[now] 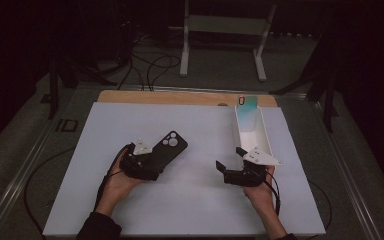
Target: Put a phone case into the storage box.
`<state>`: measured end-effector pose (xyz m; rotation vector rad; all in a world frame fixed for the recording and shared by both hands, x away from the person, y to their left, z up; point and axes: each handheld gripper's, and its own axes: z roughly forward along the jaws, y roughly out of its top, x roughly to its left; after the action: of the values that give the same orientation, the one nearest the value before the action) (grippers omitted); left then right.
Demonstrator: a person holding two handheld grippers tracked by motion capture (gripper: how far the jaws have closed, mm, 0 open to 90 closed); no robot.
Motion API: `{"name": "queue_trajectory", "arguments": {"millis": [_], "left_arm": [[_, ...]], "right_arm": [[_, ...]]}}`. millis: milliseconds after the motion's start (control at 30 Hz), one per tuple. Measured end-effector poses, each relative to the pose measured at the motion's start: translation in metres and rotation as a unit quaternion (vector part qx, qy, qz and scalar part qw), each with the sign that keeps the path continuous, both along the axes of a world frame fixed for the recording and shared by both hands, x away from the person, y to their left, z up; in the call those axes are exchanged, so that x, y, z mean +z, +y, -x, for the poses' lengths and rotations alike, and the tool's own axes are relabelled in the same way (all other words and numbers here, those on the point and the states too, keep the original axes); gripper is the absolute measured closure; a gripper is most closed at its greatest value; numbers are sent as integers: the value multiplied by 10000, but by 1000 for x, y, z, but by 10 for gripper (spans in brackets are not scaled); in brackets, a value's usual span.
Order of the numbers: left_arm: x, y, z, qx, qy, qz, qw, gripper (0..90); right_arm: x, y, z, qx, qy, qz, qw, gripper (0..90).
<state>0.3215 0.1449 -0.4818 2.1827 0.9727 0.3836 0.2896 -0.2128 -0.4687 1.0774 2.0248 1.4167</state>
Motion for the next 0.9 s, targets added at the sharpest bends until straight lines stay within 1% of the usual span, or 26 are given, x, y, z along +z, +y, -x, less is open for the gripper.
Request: {"name": "queue_trajectory", "arguments": {"millis": [167,200,267,367,400,433,533,633,700,833,900], "left_arm": [[8,2,5,22,-146,207,9997,157],[10,2,6,14,-199,228,9995,158],[12,2,7,21,-274,231,9994,158],[16,0,10,5,-388,313,9988,158],[17,-1,11,-22,-403,347,9986,157],[18,-1,12,-78,-434,339,9985,157],[20,-6,15,-139,-543,316,9979,157],[23,-9,18,-197,-632,341,9972,157],[25,-11,20,-222,-689,364,9967,156],[29,-17,24,-308,-773,432,9956,156],[30,-20,25,-364,-813,462,9949,156]], "right_arm": [[4,0,-4,19,96,-71,9999,94],[5,0,-4,15,83,-83,9999,94],[8,1,-7,-2,135,-124,9998,94],[11,5,-11,45,177,-140,9997,94],[12,7,-12,77,182,-127,9997,94],[14,8,-13,124,178,-113,9997,94],[20,13,-18,266,183,-95,9994,94],[25,16,-22,393,244,-169,9988,94],[27,19,-24,466,263,-264,9982,94],[30,27,-28,645,356,-346,9967,94],[31,33,-29,727,386,-332,9960,94]]}}
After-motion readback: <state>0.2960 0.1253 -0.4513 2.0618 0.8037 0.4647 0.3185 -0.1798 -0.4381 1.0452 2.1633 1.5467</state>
